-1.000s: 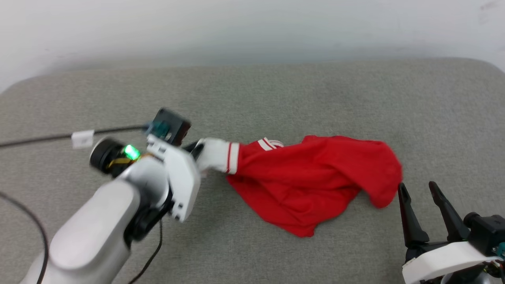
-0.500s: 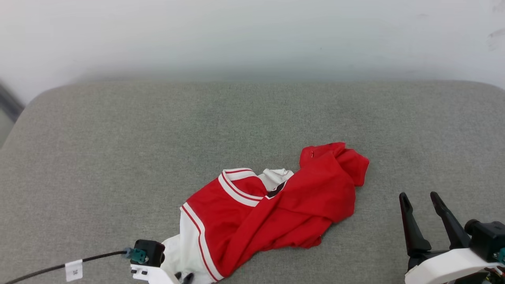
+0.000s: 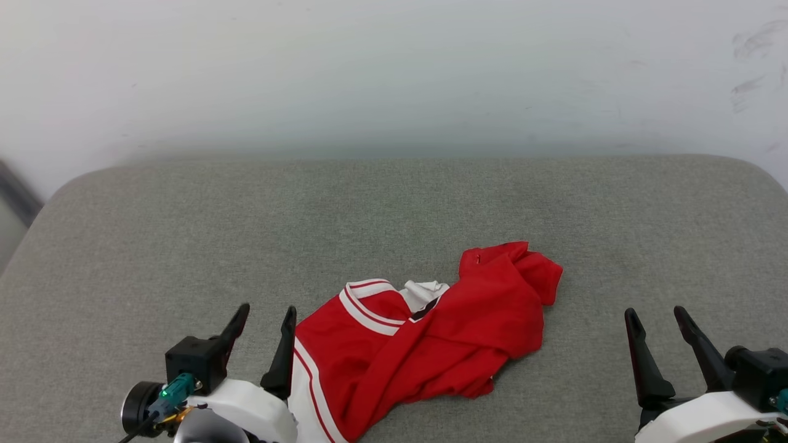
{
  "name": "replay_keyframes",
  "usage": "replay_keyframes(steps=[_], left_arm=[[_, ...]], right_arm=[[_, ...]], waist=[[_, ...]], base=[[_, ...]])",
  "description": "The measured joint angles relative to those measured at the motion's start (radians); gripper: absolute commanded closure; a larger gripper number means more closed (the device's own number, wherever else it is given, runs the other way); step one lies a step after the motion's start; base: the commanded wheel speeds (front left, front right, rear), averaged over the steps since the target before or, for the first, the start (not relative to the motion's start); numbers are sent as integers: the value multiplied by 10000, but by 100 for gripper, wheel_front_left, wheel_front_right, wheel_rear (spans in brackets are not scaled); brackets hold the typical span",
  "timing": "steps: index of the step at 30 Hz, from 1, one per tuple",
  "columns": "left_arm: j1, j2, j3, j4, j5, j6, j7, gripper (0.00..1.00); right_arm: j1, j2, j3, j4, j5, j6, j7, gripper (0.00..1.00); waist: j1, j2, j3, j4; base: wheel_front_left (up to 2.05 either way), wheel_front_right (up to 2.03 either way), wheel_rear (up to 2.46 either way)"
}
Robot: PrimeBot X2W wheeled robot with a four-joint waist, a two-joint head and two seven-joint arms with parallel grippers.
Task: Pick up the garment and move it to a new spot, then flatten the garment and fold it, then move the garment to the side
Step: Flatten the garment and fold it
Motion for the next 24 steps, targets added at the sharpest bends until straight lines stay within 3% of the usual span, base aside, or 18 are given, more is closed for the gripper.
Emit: replay_keyframes(steps=[4,11,19,24], left_arm=[[-74,-105,130,-182,414,253,-754,0],[-161,-247,167,-380,702,500,-965,0],[-248,-351,132,-617,717,573,-1009,0],[-522,-424,102,-759,780,472,-1049,0]], right_arm=[[0,0,48,-86,-90,0,96,0],[6,2,-337,-63,196,0,531,0],[-1003,-155,-1210,1643,1057,0,2332,0],[-2560,-965,-1208,3083,1597,-2,3298,0]], waist=[[0,0,-26,-5],[0,0,-19,222],[0,0,139,877],[0,0,576,1306]], base=[[0,0,0],[0,0,0],[0,0,0],[0,0,0]])
